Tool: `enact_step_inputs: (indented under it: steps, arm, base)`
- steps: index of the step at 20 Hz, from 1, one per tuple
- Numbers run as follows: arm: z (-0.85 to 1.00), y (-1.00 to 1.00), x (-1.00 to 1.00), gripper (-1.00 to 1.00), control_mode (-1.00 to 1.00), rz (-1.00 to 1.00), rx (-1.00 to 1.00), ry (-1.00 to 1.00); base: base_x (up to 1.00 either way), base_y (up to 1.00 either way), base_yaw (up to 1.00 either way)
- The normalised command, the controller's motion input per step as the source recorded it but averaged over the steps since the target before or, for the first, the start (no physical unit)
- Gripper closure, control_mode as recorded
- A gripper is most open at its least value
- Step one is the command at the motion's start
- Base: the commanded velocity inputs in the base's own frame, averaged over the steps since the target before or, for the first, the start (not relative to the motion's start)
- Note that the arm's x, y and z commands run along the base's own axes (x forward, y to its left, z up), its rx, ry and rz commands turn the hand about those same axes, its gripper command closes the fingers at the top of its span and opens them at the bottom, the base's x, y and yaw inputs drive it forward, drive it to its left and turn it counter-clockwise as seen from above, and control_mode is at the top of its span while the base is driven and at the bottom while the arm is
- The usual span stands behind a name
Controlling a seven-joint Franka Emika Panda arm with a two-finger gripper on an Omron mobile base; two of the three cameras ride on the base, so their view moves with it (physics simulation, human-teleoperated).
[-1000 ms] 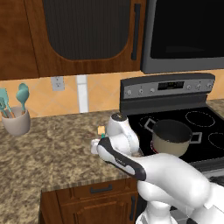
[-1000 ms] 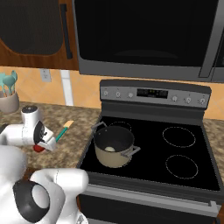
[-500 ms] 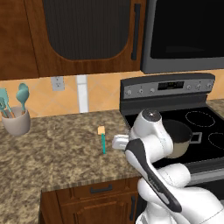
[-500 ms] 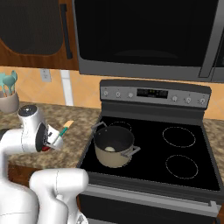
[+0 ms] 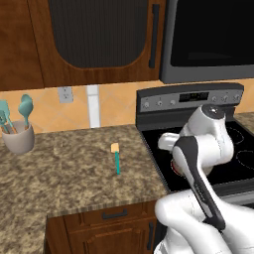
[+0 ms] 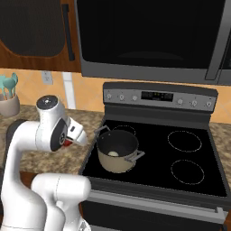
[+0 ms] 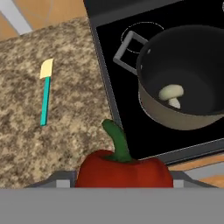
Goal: Put the bell pepper and mushroom in the pot. Retrieve the spatula and lightly stir the vegetables in the pot.
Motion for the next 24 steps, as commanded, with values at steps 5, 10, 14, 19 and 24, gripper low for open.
enact_step_inputs:
  steps: [5,10,14,19,24]
  arm:
    - [0.21,-0.85,0.21,1.00,-1.00,-0.11,0.00,-0.04]
    - [0.03,-0.80,0.42,1.00,-1.00,-0.13,0.03,0.03]
    - [0.00,-0.48,0.49,1.00,-1.00,-0.18,0.00,0.05]
    - [-0.05,-0.45,0.42,1.00,-1.00,-0.15,0.00,0.04]
    - [-0.31,-0.08,0.39,1.00,-1.00,-0.05,0.00,0.04]
  base:
    - [0.00,0.00,0.00]
    - [0.00,0.00,0.00]
    - [0.00,0.00,0.00]
    - [0.00,0.00,0.00]
    - [0.00,0.00,0.00]
